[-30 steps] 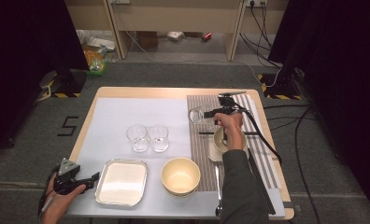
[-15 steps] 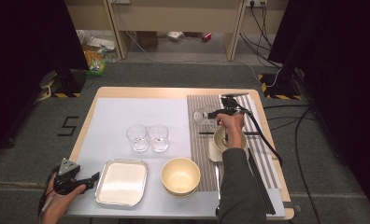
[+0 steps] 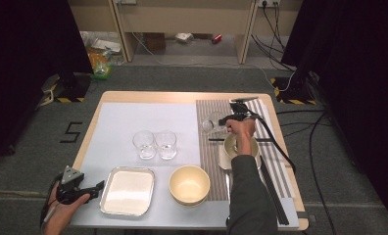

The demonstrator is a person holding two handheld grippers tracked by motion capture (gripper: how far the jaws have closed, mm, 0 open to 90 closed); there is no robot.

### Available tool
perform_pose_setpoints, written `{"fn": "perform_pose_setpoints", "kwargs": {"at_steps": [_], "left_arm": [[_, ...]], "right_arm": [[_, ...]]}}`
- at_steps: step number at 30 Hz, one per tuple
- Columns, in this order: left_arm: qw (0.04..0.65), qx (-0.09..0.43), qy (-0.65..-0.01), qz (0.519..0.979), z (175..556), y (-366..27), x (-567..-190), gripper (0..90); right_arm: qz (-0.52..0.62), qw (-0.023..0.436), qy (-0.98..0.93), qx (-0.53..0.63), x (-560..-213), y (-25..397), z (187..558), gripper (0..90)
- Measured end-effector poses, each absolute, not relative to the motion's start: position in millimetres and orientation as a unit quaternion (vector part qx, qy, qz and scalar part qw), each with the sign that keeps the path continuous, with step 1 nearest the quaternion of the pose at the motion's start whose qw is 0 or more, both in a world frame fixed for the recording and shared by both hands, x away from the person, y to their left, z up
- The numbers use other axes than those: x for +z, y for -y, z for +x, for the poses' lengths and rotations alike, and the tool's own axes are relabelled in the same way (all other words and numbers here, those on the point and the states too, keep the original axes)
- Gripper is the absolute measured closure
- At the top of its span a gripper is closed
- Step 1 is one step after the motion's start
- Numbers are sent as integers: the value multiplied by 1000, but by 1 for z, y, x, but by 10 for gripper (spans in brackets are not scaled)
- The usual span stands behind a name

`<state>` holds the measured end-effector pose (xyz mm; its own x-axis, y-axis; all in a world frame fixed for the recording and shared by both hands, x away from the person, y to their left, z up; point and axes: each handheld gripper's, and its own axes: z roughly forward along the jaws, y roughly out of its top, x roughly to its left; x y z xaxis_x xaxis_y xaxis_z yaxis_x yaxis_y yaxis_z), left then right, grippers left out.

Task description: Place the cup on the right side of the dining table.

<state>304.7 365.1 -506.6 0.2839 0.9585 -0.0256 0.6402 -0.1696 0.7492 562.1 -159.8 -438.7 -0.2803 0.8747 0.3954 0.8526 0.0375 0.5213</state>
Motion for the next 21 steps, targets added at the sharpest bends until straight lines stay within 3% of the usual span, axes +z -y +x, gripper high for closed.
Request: {"fn": "perform_pose_setpoints", "kwargs": {"at_steps": [21], "left_arm": [[336, 238, -549, 727, 305, -365, -507, 146]], "right_arm": [[591, 30, -727, 349, -421, 148, 559, 778]]}}
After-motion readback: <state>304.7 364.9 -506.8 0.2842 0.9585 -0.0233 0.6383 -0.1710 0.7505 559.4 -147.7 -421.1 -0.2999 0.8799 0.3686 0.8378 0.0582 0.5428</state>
